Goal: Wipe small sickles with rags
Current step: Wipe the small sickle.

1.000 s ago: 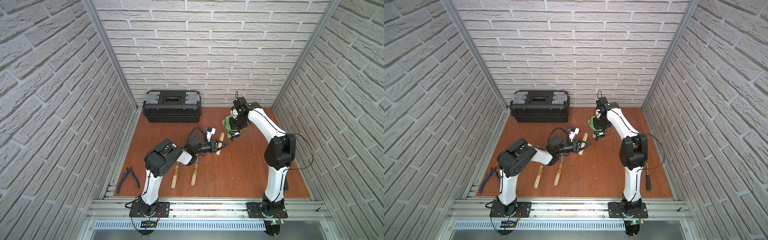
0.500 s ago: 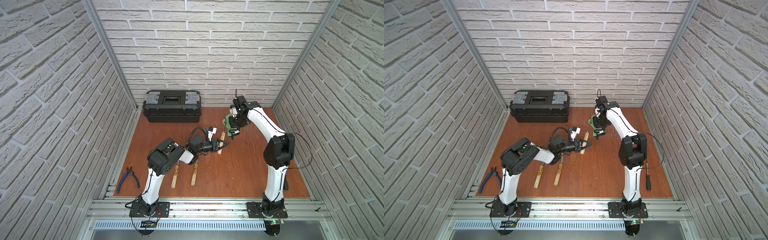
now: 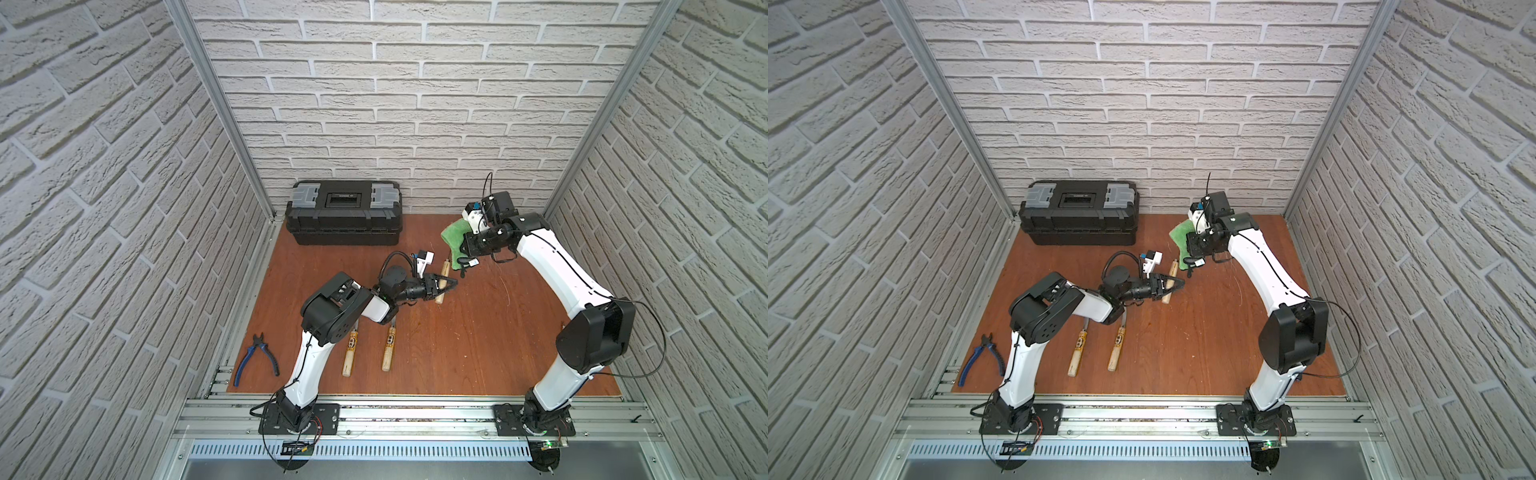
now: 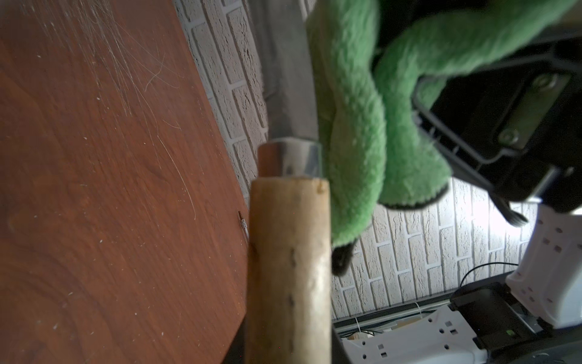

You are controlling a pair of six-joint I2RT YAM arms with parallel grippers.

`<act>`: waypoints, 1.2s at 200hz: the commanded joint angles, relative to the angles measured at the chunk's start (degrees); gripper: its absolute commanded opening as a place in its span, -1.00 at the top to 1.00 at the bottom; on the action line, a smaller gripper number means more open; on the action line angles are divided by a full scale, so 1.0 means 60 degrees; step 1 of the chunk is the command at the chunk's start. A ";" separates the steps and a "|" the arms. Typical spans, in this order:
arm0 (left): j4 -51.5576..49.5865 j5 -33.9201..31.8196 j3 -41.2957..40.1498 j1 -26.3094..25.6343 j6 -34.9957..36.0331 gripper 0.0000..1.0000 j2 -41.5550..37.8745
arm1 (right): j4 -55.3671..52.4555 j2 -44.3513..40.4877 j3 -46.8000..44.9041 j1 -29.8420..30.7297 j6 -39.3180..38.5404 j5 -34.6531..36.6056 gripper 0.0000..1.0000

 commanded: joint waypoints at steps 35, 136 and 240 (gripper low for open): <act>0.0894 0.0414 -0.0397 0.0065 -0.0034 1.00 -0.0748 | -0.0219 -0.0039 0.0423 -0.0551 0.0393 0.1201 0.95; 0.0904 0.0211 -0.1242 -0.0625 0.0018 1.00 -0.1334 | -0.1147 0.3539 0.3007 -0.0737 0.0096 0.0876 0.95; 0.0902 0.0003 -0.0950 -0.0760 0.0039 1.00 -0.0697 | 0.0322 0.2151 0.1741 -0.0681 -0.0256 -0.1467 0.95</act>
